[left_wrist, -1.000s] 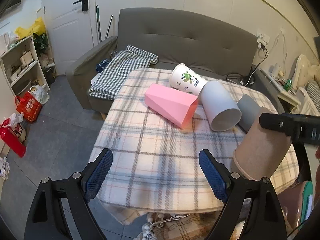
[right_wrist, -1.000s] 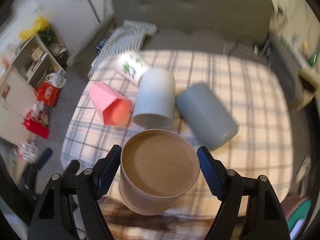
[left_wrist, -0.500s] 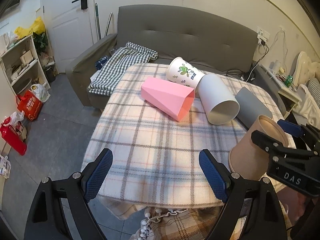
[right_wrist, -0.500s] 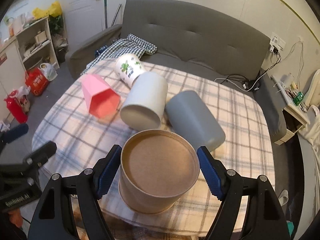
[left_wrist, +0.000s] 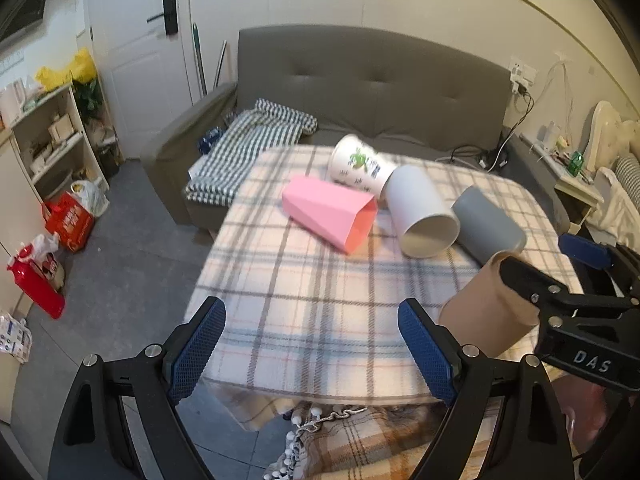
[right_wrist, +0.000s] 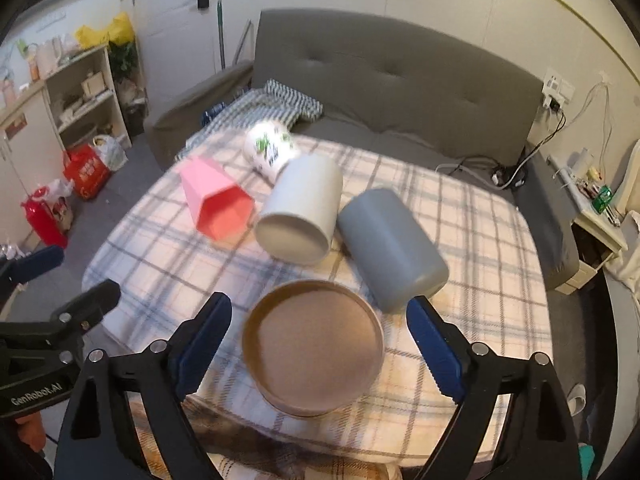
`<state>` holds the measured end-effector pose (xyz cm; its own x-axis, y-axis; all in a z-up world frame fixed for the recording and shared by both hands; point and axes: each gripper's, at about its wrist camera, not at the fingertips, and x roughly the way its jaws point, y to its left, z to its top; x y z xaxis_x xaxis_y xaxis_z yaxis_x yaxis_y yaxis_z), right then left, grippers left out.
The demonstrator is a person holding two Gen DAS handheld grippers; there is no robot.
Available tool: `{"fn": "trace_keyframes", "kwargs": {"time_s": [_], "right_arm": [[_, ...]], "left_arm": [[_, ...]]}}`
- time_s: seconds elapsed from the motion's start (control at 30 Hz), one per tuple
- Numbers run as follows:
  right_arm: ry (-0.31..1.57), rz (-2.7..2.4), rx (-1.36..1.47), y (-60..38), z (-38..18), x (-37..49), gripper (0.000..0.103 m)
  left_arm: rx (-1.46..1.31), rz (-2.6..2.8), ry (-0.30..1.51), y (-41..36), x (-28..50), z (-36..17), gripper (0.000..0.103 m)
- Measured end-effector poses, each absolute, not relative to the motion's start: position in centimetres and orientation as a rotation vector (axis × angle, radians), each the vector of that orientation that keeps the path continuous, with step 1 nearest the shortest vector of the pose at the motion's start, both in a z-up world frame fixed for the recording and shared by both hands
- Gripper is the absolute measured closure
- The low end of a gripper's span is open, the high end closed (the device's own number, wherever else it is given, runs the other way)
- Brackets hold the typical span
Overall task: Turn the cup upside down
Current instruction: 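Lower the tan cup onto the table with the left gripper and release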
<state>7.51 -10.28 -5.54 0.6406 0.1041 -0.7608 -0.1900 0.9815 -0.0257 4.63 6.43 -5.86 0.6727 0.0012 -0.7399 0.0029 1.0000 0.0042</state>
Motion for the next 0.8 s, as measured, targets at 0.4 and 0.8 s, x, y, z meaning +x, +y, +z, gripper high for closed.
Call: {"fn": "trace_keyframes", "kwargs": {"time_s": [0.4,0.8], "right_arm": [[0.631,0.16,0.01,-15.3,5.3,0.2,0.01],[0.488,0.074,0.081,-19.8,7.2,-4.6,0.0]], "left_arm": [[0.018,-0.033,0.604,1.9,-0.9,3.8,0.012],[0.075,0.019,0.47,0.3,-3.9,4.1,0.001]]}}
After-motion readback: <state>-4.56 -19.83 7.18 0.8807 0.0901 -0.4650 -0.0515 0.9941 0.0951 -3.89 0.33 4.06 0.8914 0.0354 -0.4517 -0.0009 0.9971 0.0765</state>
